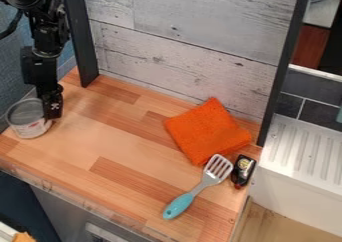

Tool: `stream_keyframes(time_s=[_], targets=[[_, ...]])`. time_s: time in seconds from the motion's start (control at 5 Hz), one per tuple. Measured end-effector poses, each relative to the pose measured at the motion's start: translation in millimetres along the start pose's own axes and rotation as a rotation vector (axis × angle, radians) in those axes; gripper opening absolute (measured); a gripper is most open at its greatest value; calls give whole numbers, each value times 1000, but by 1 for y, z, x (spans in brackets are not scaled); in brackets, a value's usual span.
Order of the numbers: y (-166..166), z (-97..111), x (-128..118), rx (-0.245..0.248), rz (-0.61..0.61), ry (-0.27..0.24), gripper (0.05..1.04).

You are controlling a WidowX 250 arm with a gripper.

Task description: Push the tin can to the lower left side of the table

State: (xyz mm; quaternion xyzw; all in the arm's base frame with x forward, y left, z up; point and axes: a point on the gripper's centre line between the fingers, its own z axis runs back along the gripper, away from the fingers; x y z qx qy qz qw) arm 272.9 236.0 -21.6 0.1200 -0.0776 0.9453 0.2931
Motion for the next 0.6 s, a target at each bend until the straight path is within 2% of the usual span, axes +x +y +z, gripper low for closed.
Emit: stream_keyframes(time_s=[0.2,0.4,0.6], targets=[[-2,21,-6,-39,-13,53,999],[0,48,-23,-89,-66,131,999],[0,77,-31,-152,-98,187,999]])
